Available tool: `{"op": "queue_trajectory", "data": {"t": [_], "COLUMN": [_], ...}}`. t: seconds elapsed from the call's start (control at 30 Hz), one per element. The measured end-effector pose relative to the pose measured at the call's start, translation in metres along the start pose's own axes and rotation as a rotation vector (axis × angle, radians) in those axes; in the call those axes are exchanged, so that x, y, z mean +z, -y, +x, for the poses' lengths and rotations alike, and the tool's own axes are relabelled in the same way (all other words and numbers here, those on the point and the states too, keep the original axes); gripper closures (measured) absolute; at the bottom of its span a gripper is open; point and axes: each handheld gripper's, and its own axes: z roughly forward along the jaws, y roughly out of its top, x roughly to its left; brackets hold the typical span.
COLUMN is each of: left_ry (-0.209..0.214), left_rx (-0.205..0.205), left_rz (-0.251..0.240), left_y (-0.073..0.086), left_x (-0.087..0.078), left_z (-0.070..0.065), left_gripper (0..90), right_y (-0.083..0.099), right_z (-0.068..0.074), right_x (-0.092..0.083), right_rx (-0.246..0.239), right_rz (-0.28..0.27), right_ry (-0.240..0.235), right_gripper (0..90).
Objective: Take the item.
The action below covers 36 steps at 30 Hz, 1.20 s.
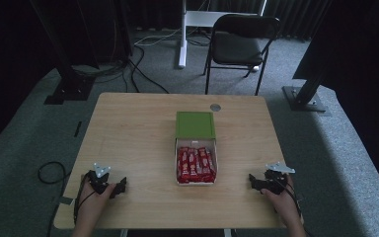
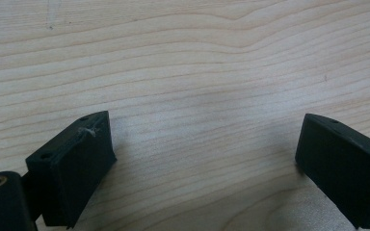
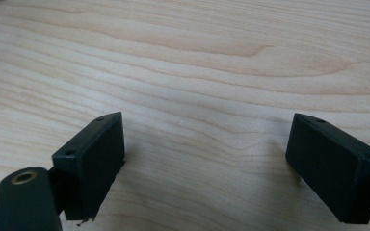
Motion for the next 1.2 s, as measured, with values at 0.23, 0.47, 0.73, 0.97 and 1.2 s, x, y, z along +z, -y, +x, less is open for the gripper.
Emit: {"op": "queue_trajectory", "data": {"t": [0.23, 0.47, 0.73, 0.97, 1.2], "left_ry": [0.010, 0.010, 0.010, 0.010, 0.010], "left_rx": [0.008, 0.008, 0.008, 0.008, 0.006], "left_rz": [0.007, 0.007, 0.007, 0.007, 0.005], "left_y": [0.000, 0.000, 0.000, 0.000, 0.000], "left_x": [0.001, 0.001, 0.001, 0.001, 0.001], "left_z": [-0.001, -0.001, -0.001, -0.001, -0.001], "left_gripper": [3.5, 3.5, 3.5, 3.5, 3.5], "right_y": [-0.002, -0.008, -0.024, -0.040, -0.056], "right_z": [0.007, 0.008, 0.019, 0.029, 0.040], "right_x": [-0.001, -0.008, -0.019, -0.029, -0.041], "right_rx": [-0.004, 0.011, 0.007, 0.009, 0.012], "right_rz": [0.017, 0.005, -0.032, -0.063, -0.096], "right_ry": [0.007, 0.006, -0.012, -0.021, -0.017], "right_gripper": [12.8, 12.7, 12.8, 12.7, 12.8]}}
